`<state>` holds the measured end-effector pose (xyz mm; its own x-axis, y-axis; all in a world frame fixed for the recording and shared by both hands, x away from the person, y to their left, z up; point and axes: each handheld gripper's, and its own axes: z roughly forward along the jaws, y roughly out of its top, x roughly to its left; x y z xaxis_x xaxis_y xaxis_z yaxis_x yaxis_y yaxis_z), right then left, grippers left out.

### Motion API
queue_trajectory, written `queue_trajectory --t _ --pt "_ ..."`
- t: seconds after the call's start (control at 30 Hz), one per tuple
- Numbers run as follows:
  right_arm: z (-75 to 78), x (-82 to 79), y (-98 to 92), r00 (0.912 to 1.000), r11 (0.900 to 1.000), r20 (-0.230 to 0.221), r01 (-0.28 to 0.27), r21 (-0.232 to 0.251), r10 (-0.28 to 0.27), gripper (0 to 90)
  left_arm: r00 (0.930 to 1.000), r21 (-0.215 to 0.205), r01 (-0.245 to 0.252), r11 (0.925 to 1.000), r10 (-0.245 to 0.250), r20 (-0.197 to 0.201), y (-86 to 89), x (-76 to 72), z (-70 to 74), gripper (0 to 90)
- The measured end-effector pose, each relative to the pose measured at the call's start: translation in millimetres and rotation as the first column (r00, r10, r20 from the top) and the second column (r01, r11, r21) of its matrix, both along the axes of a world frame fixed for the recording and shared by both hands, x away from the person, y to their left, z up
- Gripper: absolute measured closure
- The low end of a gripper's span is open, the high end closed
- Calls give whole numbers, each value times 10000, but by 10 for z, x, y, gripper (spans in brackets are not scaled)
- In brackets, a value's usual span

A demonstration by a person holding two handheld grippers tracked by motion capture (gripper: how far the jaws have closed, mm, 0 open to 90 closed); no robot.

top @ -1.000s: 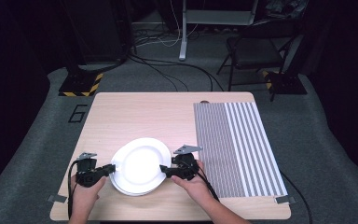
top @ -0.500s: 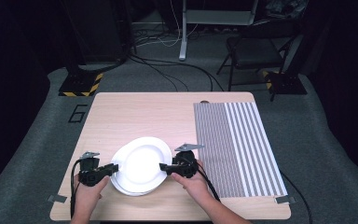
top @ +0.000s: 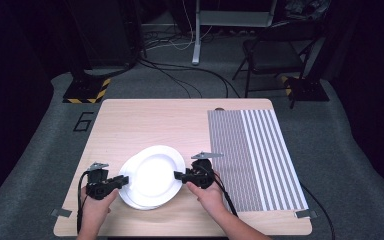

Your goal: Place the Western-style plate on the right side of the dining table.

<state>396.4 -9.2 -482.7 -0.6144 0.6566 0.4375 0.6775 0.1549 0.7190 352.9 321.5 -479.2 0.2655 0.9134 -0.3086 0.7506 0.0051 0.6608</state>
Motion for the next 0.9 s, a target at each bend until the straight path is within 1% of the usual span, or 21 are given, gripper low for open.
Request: queue_trajectory --t 0.07,0.1,0.13,0.17,0.2,0.23,0.27,0.37,0.43,0.5,0.57,0.63,0.77,0.9 --pt "13 -3 -19 10000 10000 -5 30 46 -30 648 10000 -137 -7 9999 7 -58 -12 5 -7 701" --pt "19 -5 -27 10000 10000 66 28 72 -29 650 10000 -222 25 9997 -26 -71 -14 9 -10 695" --pt "19 -5 -27 10000 10000 66 28 72 -29 650 10000 -222 25 9997 -26 -71 -14 9 -10 689" --pt "24 -8 -31 9999 10000 84 70 60 -70 651 9999 -339 64 9994 -67 -99 -19 15 -14 689" --pt "32 -11 -39 9999 10000 123 65 43 -65 653 9999 -393 66 9992 -70 -123 -22 18 -15 664" --pt "38 -16 -42 9999 10000 97 74 57 -74 654 9999 -386 78 9992 -81 -78 -27 24 -18 656" --pt "43 -19 -46 9998 10000 162 96 16 -96 654 9999 -404 76 9992 -81 -118 -32 26 -17 653" --pt "75 -30 -65 9994 9998 290 182 -75 -180 660 9998 -706 70 9975 -84 -198 -42 50 -23 604" --pt "100 -36 -82 9991 9997 338 242 -47 -240 668 9997 -739 125 9972 -141 -209 -50 62 -29 597" --pt "122 -35 -103 9987 9996 429 285 -36 -283 678 9995 -876 172 9960 -195 -258 -65 78 -37 586" --pt "136 -37 -117 9988 9994 353 334 79 -337 683 9992 -884 244 9958 -271 -294 -84 90 -45 582" --pt "140 -41 -118 9988 9995 376 320 45 -322 683 9985 -876 372 9955 -406 -366 -106 105 -54 578" --pt "145 -47 -122 9985 9994 418 343 -11 -342 683 9987 -675 345 9971 -370 -351 -155 119 -56 557" --pt "145 -48 -128 9986 9994 399 333 -4 -333 682 9989 -676 290 9973 -315 -356 -170 132 -59 545"
